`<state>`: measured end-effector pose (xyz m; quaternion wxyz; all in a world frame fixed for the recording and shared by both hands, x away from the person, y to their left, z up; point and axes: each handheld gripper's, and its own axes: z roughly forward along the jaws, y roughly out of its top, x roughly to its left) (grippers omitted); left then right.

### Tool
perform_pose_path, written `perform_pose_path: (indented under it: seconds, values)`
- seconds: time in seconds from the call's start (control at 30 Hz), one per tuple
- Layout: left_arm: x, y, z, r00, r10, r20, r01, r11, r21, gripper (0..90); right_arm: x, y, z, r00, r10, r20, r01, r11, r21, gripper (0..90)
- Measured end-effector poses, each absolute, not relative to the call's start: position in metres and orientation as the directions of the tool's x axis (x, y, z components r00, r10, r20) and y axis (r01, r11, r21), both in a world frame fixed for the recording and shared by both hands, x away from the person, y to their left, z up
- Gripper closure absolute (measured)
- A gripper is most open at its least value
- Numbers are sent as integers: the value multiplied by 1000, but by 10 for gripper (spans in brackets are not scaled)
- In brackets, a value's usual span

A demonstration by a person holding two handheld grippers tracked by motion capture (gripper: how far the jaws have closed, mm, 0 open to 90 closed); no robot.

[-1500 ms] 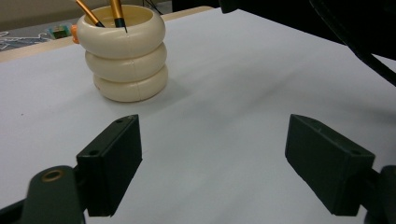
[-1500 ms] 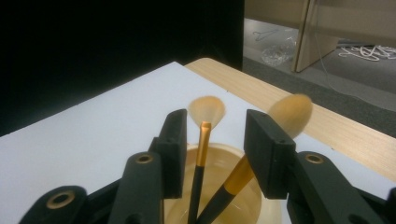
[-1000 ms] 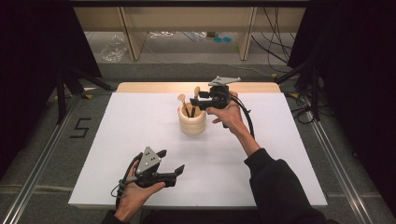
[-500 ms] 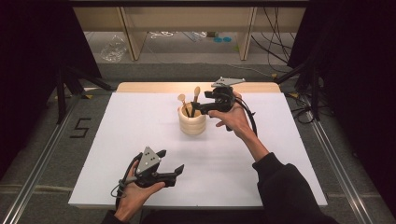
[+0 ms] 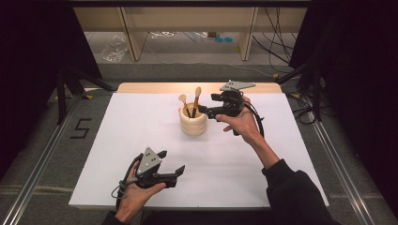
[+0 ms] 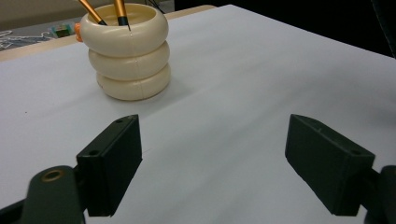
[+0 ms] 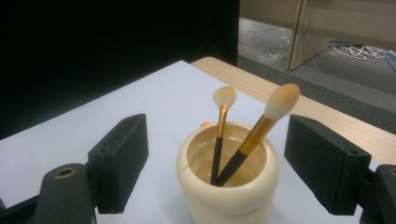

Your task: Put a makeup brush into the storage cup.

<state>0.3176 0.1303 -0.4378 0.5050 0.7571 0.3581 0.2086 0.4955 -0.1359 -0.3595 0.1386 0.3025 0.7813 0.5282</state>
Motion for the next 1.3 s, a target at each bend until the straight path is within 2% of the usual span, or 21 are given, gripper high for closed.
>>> perform_pose_path:
  seconds: [0.2, 0.37, 0.43, 0.57, 1.3]
  values:
    - [317, 130, -438, 655, 754, -47, 333, -233, 914, 186, 488, -139, -360, -784, 612, 105, 320, 252, 913, 224]
    - [320, 133, -437, 664, 748, 7, 296, -271, 916, 187, 481, -142, -361, -789, 605, 105, 315, 252, 915, 227]
    - [318, 131, -438, 654, 755, -42, 333, -237, 913, 187, 478, -144, -362, -791, 602, 110, 316, 247, 916, 228]
    - [317, 130, -438, 655, 754, -54, 339, -229, 912, 186, 476, -147, -363, -792, 601, 109, 318, 253, 914, 227]
    - [316, 130, -437, 653, 754, -64, 346, -223, 911, 186, 466, -157, -363, -784, 616, 73, 307, 283, 909, 201]
